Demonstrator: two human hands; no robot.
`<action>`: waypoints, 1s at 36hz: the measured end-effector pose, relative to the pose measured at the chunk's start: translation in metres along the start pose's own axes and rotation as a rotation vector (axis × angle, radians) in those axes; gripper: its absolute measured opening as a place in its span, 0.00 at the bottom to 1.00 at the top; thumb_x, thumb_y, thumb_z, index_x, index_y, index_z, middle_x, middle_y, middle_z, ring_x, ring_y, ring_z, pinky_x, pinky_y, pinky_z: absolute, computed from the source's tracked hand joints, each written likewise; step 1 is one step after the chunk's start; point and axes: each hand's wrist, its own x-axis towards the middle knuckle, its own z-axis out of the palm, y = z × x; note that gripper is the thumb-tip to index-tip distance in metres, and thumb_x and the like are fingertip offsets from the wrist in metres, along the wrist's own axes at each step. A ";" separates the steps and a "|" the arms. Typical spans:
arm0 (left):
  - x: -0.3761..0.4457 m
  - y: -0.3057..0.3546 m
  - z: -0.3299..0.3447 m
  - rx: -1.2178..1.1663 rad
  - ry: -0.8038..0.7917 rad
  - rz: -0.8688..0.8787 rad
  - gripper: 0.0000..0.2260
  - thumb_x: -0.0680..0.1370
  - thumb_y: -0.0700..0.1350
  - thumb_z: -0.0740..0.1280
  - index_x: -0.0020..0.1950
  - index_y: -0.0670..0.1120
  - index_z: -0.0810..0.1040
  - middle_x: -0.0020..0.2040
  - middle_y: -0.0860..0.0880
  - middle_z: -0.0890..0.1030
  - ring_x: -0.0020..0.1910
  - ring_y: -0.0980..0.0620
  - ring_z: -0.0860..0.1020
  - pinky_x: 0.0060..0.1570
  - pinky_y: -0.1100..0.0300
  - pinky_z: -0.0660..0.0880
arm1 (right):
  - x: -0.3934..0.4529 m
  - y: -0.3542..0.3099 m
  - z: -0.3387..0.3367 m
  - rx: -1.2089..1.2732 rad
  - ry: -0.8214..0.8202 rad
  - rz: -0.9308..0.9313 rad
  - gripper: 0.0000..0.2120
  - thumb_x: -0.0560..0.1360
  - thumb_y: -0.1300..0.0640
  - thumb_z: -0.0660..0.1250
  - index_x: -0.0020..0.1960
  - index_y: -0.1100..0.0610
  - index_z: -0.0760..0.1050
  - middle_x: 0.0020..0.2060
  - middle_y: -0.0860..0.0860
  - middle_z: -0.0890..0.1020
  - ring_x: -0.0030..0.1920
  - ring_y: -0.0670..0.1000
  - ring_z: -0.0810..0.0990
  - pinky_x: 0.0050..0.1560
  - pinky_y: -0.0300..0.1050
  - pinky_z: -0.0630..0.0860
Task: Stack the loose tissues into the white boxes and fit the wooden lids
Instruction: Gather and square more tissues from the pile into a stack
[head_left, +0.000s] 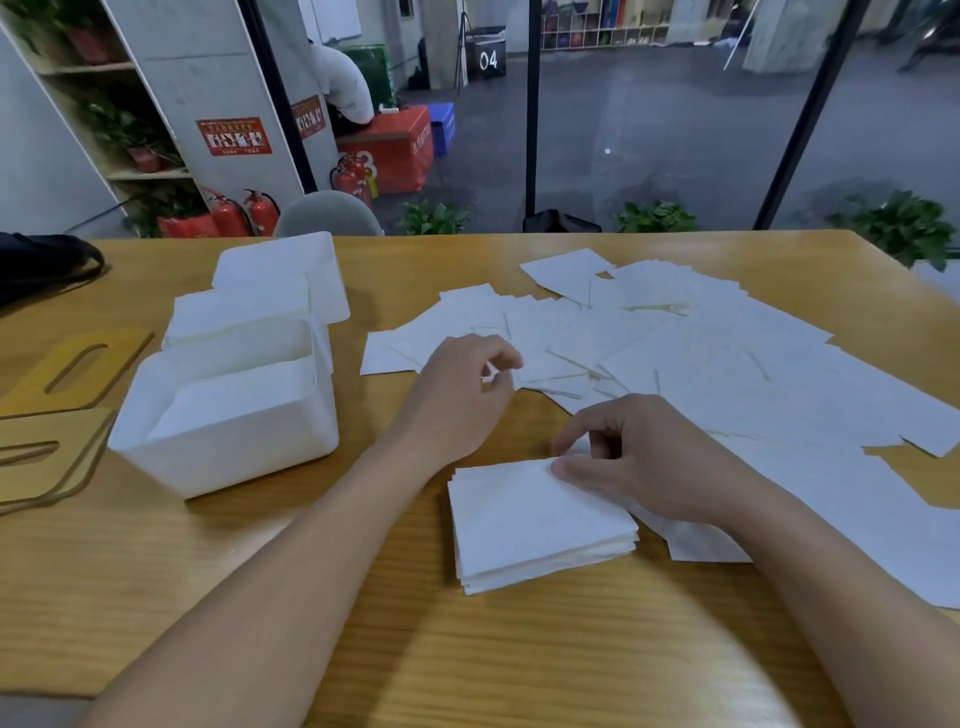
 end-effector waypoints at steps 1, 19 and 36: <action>0.007 0.005 0.004 0.028 0.010 -0.014 0.08 0.87 0.47 0.65 0.62 0.56 0.82 0.54 0.61 0.82 0.56 0.59 0.78 0.52 0.61 0.75 | 0.000 0.000 0.000 0.002 -0.003 0.003 0.06 0.77 0.39 0.78 0.48 0.39 0.86 0.29 0.44 0.76 0.30 0.43 0.72 0.32 0.37 0.69; 0.067 0.019 0.041 0.423 0.025 -0.220 0.21 0.81 0.62 0.73 0.59 0.47 0.74 0.53 0.47 0.81 0.47 0.45 0.75 0.44 0.52 0.68 | -0.001 0.003 -0.001 -0.063 -0.025 0.013 0.08 0.78 0.36 0.75 0.51 0.39 0.84 0.33 0.43 0.79 0.32 0.43 0.75 0.34 0.37 0.70; 0.044 -0.004 0.004 -0.453 0.155 -0.382 0.12 0.78 0.41 0.71 0.55 0.57 0.84 0.46 0.51 0.81 0.40 0.59 0.78 0.38 0.64 0.75 | -0.003 0.000 0.000 -0.084 -0.016 0.001 0.08 0.79 0.37 0.74 0.51 0.39 0.84 0.34 0.44 0.80 0.32 0.43 0.75 0.33 0.37 0.71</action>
